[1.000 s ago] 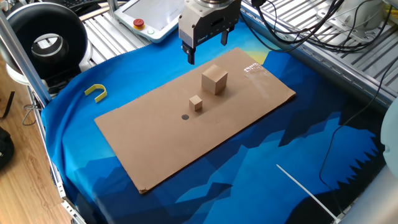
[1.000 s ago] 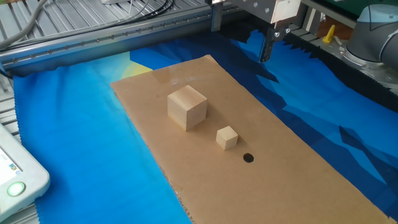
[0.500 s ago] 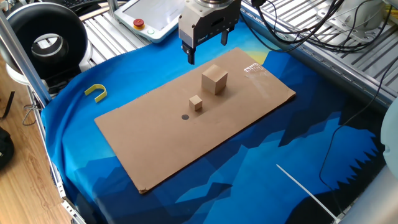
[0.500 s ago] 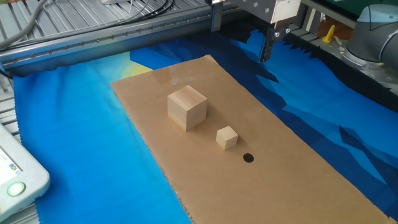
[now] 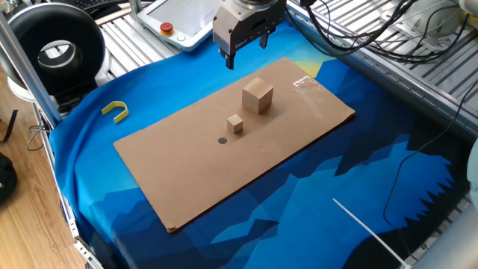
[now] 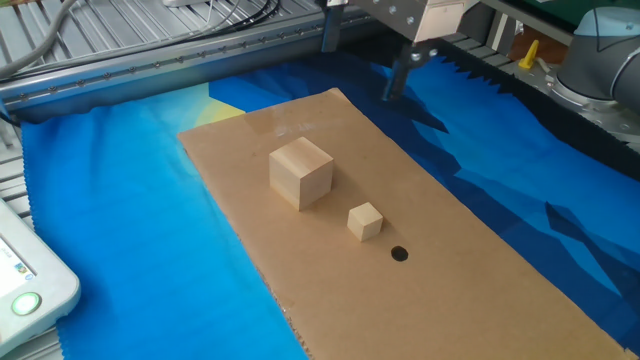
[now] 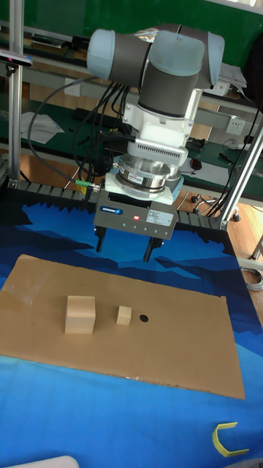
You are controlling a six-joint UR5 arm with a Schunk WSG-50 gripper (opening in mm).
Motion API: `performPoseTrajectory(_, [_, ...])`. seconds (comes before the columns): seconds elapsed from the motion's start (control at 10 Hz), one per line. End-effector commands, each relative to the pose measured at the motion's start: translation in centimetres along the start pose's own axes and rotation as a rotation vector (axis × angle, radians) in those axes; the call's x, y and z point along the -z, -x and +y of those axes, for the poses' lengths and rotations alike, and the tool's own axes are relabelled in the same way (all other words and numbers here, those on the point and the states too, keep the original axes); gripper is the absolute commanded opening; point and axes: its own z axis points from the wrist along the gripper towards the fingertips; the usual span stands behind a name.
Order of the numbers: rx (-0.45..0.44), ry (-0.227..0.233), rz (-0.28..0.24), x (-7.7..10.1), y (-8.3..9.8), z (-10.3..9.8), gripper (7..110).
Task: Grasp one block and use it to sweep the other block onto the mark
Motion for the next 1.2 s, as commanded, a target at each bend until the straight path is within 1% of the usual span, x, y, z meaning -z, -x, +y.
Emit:
performPoseTrajectory(0.0, [0.009,-0.003,-0.020,0.0,0.4,0.0,7])
performPoseTrajectory(0.2, [0.036,-0.016,0.008,0.0,-0.3,-0.3,7])
performPoseTrajectory(0.7, [0.077,-0.019,0.035,-0.3,-1.1,-0.8,7])
performPoseTrajectory(0.8, [0.087,-0.013,0.041,-0.4,-1.3,-0.7,7])
performPoseTrajectory(1.0, [0.105,0.050,0.047,-1.0,-1.9,0.0,7])
performPoseTrajectory(1.1, [0.108,0.064,0.046,-1.2,-2.1,0.0,7])
